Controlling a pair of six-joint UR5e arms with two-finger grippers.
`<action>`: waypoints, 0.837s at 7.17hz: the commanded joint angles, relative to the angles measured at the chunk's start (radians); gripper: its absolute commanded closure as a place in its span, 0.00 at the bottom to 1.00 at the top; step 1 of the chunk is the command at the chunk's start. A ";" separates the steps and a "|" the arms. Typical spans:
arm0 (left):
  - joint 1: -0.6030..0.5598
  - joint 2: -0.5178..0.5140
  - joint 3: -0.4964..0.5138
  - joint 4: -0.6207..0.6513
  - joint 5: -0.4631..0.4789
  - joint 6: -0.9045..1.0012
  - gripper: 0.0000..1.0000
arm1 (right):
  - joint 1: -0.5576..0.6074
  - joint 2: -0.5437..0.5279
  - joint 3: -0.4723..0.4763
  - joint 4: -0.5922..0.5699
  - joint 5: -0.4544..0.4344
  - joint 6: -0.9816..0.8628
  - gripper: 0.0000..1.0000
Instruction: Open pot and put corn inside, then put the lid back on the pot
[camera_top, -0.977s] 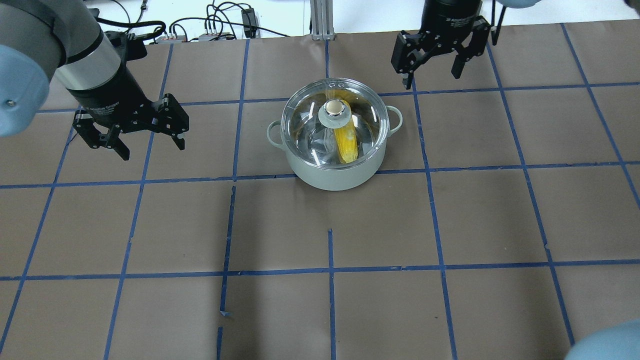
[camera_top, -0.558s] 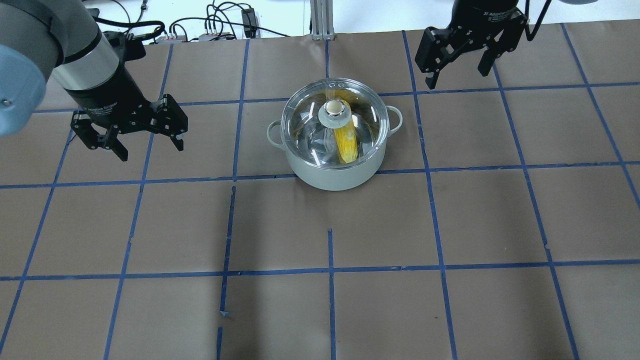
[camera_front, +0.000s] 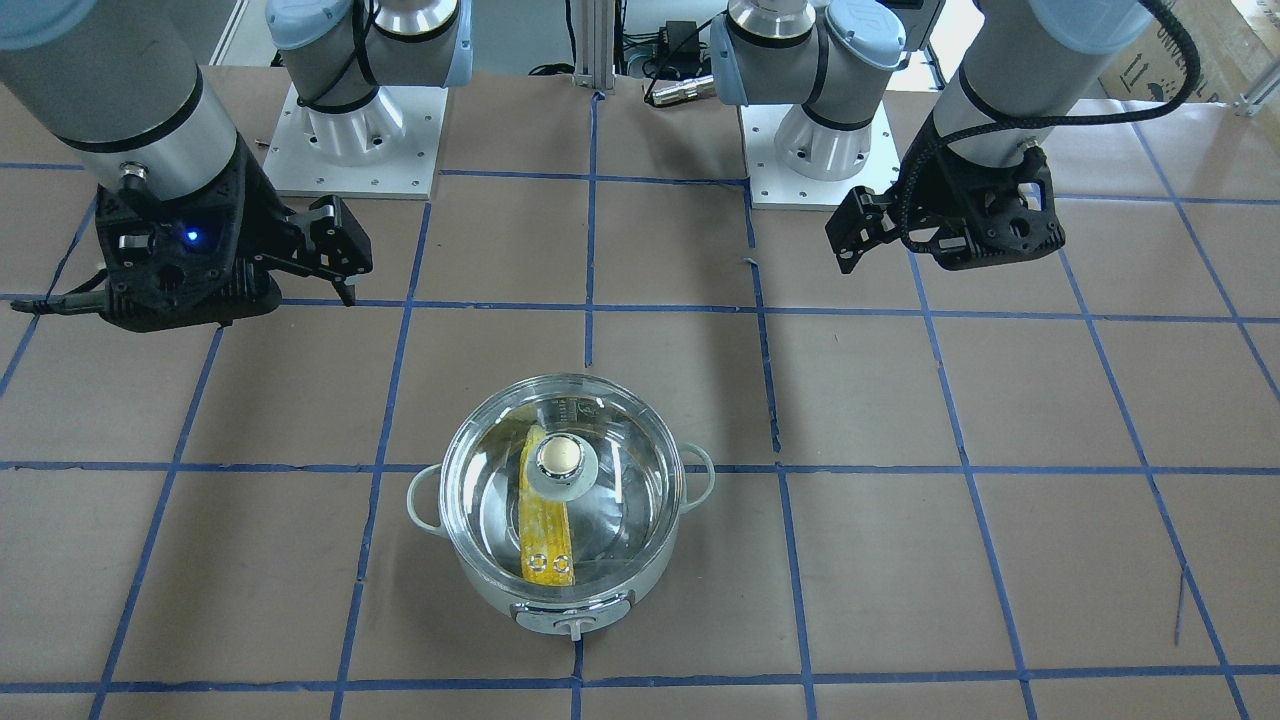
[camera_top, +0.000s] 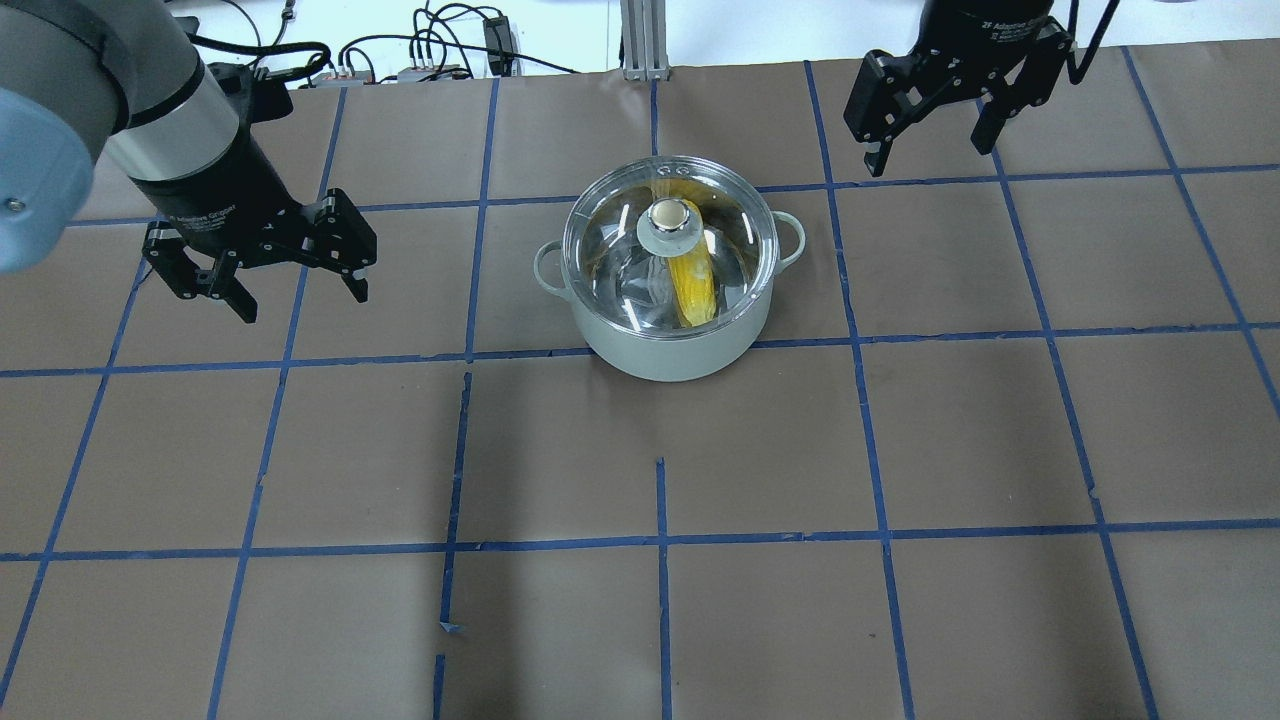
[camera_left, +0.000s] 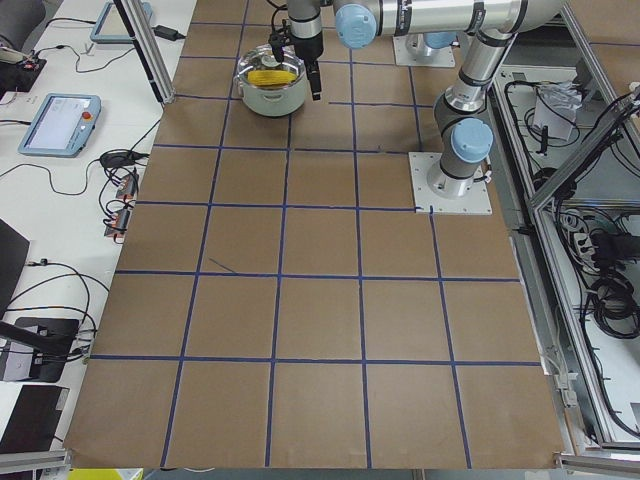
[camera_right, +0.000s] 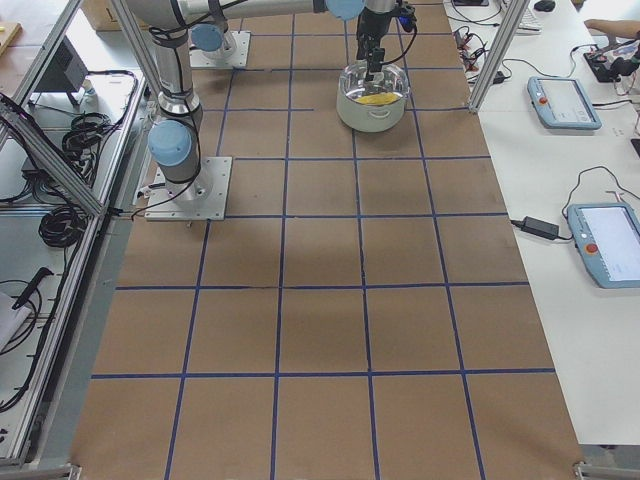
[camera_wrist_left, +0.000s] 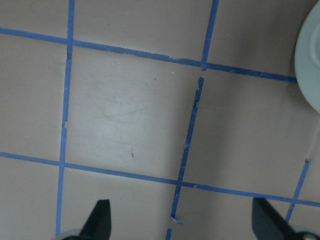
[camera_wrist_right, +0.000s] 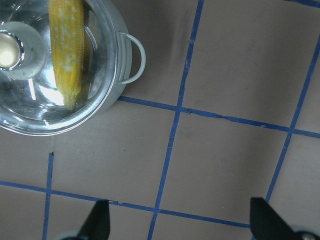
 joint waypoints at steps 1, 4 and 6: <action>0.000 -0.001 -0.002 0.000 -0.002 0.001 0.00 | 0.001 0.000 -0.001 0.002 0.003 0.022 0.00; 0.000 -0.001 -0.002 0.000 -0.002 0.001 0.00 | 0.001 0.000 -0.001 -0.001 0.010 0.023 0.00; 0.000 -0.002 -0.002 0.000 -0.003 0.001 0.00 | 0.001 0.002 -0.002 -0.003 0.015 0.023 0.00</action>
